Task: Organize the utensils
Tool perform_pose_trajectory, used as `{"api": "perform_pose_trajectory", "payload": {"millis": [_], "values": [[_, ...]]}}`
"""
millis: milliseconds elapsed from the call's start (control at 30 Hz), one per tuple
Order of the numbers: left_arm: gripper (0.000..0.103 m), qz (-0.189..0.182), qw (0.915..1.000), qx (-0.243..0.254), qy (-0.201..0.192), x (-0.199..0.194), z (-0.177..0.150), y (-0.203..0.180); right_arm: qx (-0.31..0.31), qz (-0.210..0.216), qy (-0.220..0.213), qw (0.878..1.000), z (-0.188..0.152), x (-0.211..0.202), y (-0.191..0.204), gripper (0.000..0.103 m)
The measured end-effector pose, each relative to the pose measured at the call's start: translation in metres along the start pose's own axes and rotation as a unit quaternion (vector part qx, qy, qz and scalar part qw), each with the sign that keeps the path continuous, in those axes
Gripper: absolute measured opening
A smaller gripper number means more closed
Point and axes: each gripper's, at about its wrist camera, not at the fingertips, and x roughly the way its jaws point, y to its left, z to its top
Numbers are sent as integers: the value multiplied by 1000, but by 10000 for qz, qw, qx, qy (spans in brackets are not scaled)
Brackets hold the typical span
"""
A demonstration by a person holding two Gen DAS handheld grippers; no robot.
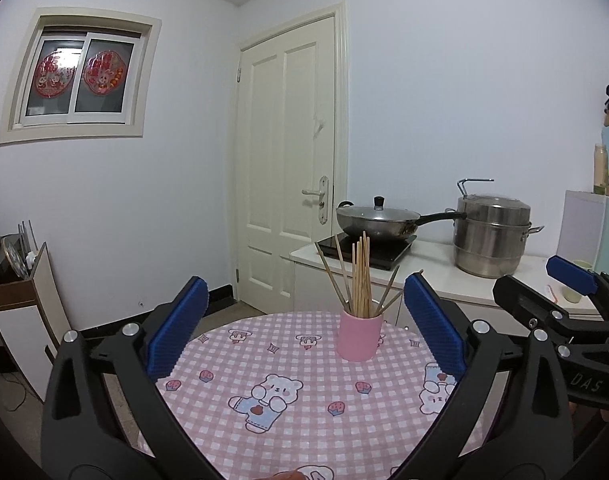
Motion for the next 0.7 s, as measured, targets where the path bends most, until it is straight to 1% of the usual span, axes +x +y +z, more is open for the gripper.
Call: {"api": "perform_pose_trajectory", "payload": {"millis": [200,467,700], "values": [[97,10,10000,37,-56,-6,-2,2,-72,-105,-82,9999,-3,-7,5,95],[97,16,9999,95,-115,-8,-4,-2,-141,-177,-80,9997,-3,-7,6,95],[97,36,9999,89,-105,-7,-3,0,-148,-136,-58,9998,-4,-6,7,95]]}}
